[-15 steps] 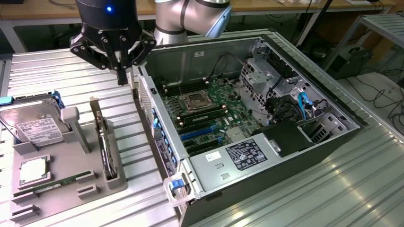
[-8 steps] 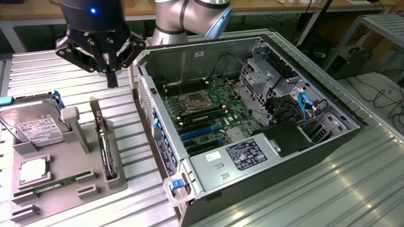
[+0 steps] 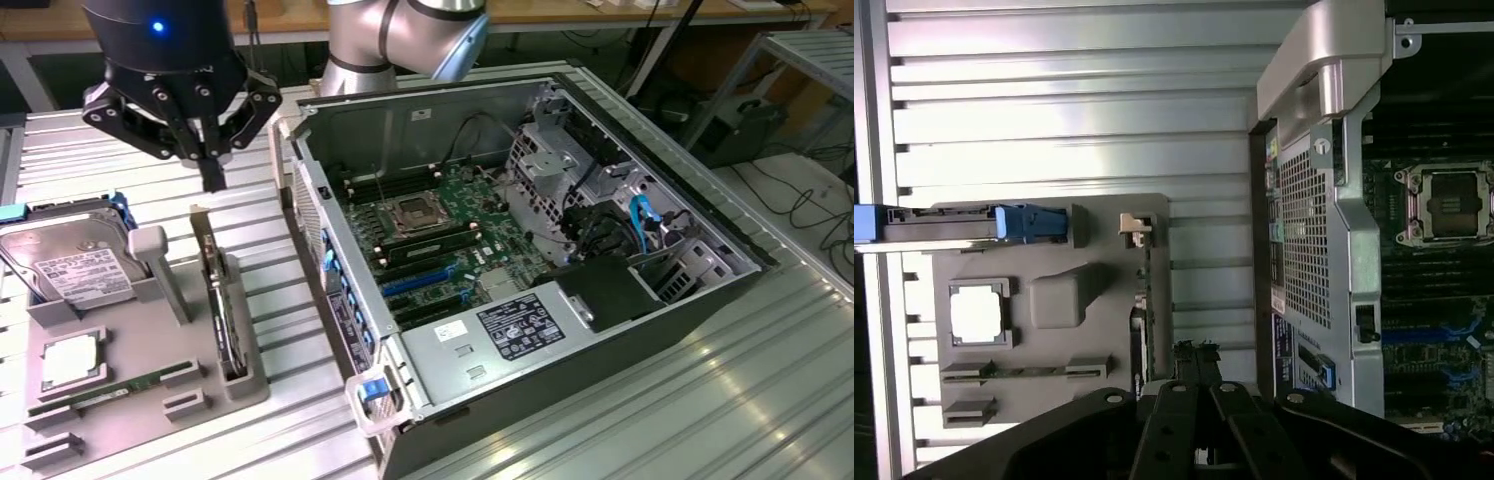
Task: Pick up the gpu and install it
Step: 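Reach for the gpu, then pick up the gpu and move the gpu toward the slot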
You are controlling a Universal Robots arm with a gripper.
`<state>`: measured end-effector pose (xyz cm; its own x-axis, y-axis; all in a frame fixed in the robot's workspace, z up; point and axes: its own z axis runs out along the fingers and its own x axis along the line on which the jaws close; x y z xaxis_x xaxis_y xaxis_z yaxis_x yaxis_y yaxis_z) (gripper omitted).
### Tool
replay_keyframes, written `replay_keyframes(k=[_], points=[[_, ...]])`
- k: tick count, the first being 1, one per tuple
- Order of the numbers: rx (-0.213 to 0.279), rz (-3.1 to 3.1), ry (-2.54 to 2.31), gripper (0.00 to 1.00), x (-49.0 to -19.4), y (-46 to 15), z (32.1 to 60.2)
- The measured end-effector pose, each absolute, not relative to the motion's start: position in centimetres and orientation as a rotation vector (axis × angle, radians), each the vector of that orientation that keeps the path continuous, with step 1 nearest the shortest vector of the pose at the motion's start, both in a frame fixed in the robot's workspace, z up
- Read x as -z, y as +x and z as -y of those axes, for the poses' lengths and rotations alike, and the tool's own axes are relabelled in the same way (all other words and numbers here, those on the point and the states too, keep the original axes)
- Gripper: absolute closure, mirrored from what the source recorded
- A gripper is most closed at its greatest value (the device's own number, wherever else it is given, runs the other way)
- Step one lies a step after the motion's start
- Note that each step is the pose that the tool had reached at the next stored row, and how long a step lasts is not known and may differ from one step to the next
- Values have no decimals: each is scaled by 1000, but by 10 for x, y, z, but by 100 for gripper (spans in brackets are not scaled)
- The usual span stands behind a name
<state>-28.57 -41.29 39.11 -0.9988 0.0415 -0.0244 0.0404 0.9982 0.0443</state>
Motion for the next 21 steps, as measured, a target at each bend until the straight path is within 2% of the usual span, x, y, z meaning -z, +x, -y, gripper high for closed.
replay_keyframes(k=[21], points=[[-69, -3116, 32, 89, -391, -311, 416]])
